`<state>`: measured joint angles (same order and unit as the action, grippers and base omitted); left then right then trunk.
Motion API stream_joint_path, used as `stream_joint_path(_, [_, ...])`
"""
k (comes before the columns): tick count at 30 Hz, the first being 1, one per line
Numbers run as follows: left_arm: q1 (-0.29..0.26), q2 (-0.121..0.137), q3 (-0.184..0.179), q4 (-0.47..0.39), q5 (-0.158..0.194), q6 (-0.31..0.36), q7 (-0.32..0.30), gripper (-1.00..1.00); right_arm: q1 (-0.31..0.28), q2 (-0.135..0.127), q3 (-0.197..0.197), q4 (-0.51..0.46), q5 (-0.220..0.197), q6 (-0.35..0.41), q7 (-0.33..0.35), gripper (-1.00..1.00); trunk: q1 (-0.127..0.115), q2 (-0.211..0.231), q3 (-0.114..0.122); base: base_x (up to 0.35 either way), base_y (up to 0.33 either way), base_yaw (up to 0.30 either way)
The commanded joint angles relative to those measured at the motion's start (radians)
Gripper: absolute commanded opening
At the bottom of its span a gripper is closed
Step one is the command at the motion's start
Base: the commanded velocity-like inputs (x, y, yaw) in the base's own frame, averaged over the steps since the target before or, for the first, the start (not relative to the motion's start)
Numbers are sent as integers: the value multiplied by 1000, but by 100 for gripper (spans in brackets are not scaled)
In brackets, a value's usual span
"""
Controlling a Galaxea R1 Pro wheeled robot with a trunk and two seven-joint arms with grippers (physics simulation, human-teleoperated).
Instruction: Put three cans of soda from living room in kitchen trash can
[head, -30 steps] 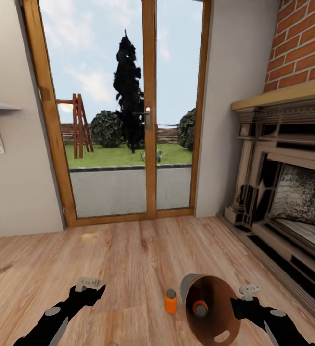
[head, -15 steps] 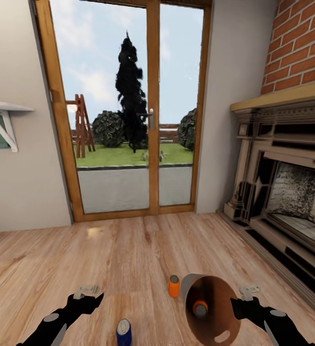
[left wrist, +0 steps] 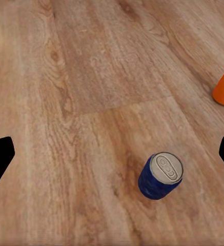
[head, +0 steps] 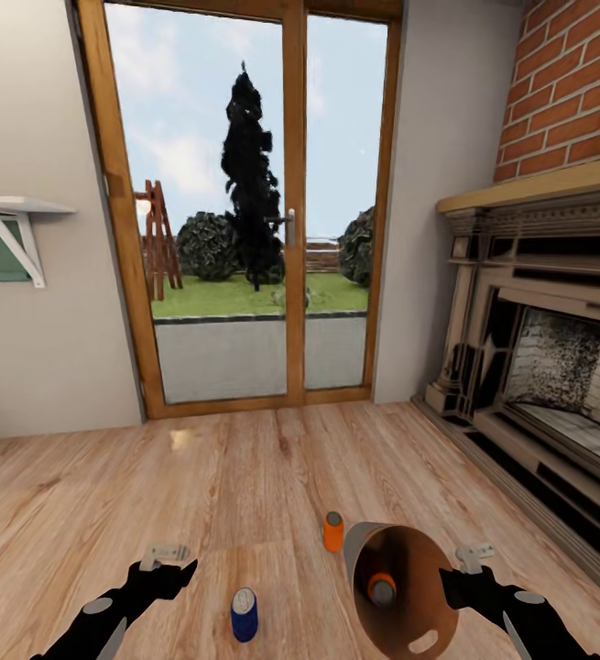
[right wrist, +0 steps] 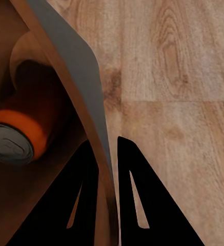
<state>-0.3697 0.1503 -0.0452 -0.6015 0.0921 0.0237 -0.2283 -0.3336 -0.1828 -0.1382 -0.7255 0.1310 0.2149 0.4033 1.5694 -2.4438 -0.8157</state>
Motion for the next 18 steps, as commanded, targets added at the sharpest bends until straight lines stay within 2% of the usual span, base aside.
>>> stream_joint_path(1, [0,0,1,0,1,7,1,100,-1,0,-2,-2,-12,1,4,-100,0,0,0,4,2,0])
stream_joint_path(3, [-1,0,4,2,3,14,1,100,-1,-1,-2,-2,-13,1,4,-100,0,0,0,47,1,0])
stream_joint_path(5, [-12,-8,11,38,17,136,3,100,-1,-1,-3,-1,-14,2,3,-100,0,0,0,126,0,0])
stream_joint_path(6, [-17,-10,11,42,22,171,4,100,-1,-1,-3,-1,-13,2,3,-100,0,0,0,105,0,0])
stream_joint_path(7, [-42,-14,12,49,32,249,8,100,-1,-1,-3,-2,-13,2,3,-100,0,0,0,67,0,0])
stream_joint_path(9, [-74,-18,12,59,41,321,14,100,-1,-1,-4,-2,-13,3,3,-100,0,0,0,48,0,0])
stream_joint_path(11, [-154,-21,14,93,51,452,23,100,-1,-1,-4,-2,-12,4,3,-100,0,0,0,22,0,0])
stream_joint_path(12, [-176,-22,15,101,52,487,25,100,-1,-1,-4,-2,-12,4,3,-100,0,0,0,14,0,0])
stream_joint_path(13, [-232,-24,17,119,56,587,26,100,-1,-1,-4,-3,-13,5,4,-100,0,0,0,7,0,0])
stream_joint_path(15, [-254,-28,18,129,63,630,29,100,-1,-1,-4,-3,-13,6,4,-100,0,0,0,5,0,0])
stream_joint_path(18, [-281,-37,17,146,106,682,33,100,-1,-1,-4,-4,-14,7,3,-100,0,0,0,2,0,0])
